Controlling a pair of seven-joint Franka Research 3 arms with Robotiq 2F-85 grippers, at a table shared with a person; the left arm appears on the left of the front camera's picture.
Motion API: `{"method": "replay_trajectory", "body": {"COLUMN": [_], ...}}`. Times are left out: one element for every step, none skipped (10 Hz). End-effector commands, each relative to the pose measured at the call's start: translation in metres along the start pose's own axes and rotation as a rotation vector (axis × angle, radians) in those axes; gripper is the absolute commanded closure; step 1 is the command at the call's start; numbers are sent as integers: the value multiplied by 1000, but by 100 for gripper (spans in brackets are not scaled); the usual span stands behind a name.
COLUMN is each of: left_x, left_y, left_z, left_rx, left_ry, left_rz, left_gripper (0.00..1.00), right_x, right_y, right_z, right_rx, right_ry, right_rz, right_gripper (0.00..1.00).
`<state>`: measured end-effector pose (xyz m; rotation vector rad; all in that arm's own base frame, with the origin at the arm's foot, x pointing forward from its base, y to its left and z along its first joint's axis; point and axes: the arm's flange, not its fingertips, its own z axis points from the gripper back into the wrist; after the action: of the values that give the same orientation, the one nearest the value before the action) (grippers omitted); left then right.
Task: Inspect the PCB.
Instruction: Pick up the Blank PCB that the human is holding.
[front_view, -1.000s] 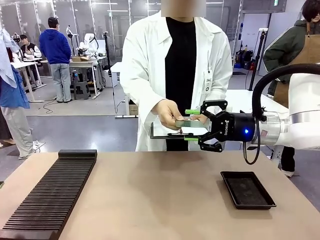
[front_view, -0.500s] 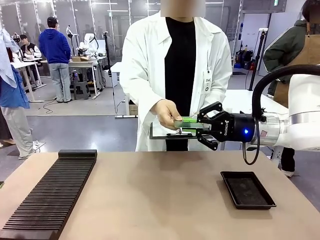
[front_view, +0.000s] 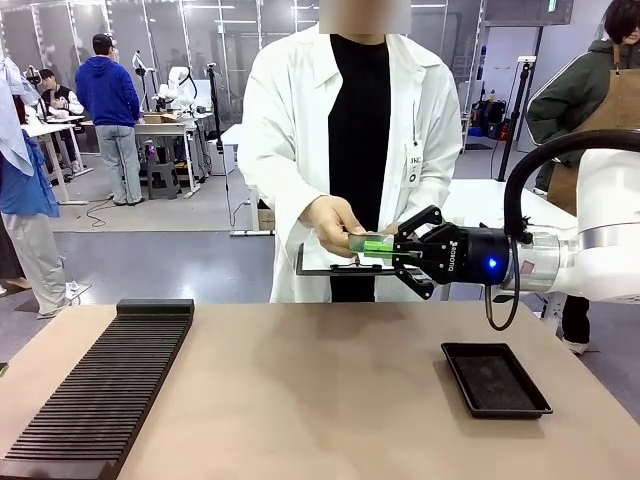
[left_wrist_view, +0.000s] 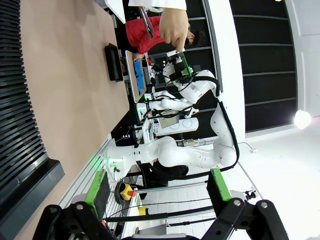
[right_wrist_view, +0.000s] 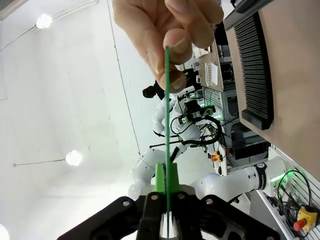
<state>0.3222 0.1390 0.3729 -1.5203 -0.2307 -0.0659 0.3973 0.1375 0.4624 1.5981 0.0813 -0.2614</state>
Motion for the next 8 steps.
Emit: {"method": "replay_trajectory", "body": {"left_x": [-2, -2, -2, -2, -2, -2, -2, -2], "left_y": [-5, -5, -5, -5, -5, -5, -5, -5], "left_z": [1, 1, 1, 1, 1, 1, 1, 1], "left_rx": [7, 7, 7, 7, 7, 7, 7, 7], "left_ry": [8, 8, 8, 8, 8, 8, 8, 8], "left_rz": [9, 9, 9, 9, 9, 9, 9, 9], "left_gripper": [0, 0, 0, 0, 0, 0, 0, 0], "right_x": [-2, -4, 0, 0, 0, 0, 0, 0], "right_y": [1, -3, 0, 0, 0, 0, 0, 0], "right_z": [-3, 3, 0, 0, 0, 0, 0, 0], "right_rx": [9, -68, 0, 0, 0, 0, 0, 0], "right_ry": [5, 20, 0, 0, 0, 0, 0, 0], "right_rz": [-28, -6, -1, -1, -1, -1, -1, -1], "right_gripper": [100, 100, 100, 100, 100, 100, 100, 100]}}
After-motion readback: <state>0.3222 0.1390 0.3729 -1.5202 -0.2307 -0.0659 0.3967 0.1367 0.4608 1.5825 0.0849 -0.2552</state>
